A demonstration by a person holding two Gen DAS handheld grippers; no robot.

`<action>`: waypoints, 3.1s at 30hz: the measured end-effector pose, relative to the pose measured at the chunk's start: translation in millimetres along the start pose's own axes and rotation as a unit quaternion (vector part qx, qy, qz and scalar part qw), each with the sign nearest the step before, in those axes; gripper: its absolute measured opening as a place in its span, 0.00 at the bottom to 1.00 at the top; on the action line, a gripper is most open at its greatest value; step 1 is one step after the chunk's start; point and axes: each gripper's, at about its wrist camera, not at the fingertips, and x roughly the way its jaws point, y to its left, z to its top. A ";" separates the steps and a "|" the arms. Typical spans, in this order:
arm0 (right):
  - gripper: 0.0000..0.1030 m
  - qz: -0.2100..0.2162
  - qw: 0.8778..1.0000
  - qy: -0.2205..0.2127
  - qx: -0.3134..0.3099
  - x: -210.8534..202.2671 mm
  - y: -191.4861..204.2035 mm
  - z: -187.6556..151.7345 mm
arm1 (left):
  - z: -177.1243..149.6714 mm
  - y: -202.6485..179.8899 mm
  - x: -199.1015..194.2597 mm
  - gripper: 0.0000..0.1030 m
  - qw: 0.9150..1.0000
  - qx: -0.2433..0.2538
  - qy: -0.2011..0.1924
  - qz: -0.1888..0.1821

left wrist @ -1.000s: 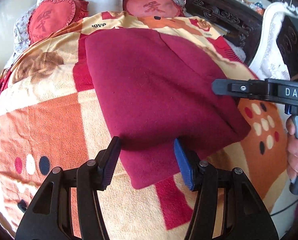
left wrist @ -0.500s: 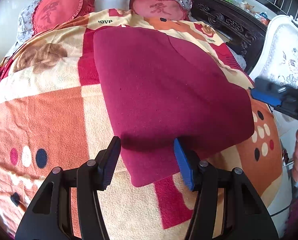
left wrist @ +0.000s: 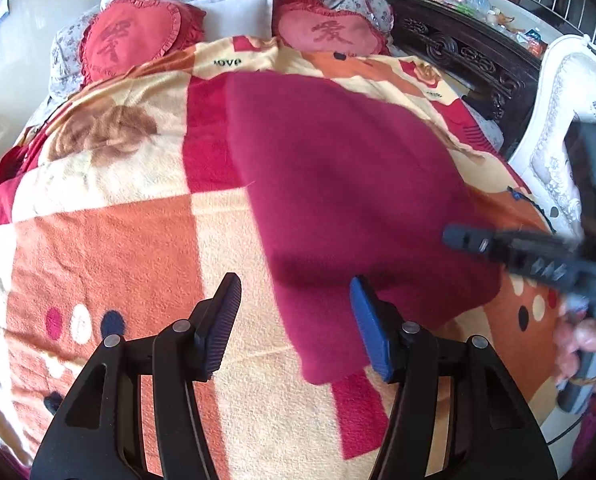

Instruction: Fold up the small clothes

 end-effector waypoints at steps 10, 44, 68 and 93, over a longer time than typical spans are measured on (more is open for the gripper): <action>0.31 0.020 0.999 -0.009 0.026 -16.3 -14.6 1.5 | 12.6 5.2 8.0 0.55 1.000 -0.019 0.001 0.000; 0.46 0.155 0.983 -0.041 0.093 27.2 -29.4 29.0 | 49.4 30.3 46.9 0.51 0.977 -0.119 0.010 -0.175; 0.48 0.045 0.992 -0.019 -0.114 -41.5 113.8 -54.7 | -58.5 68.8 -29.3 0.65 0.992 -0.117 0.042 -0.001; 0.46 -0.061 0.989 -0.041 -0.130 -49.0 152.5 -91.3 | -70.0 67.4 -92.6 0.65 0.988 -0.107 -0.042 0.098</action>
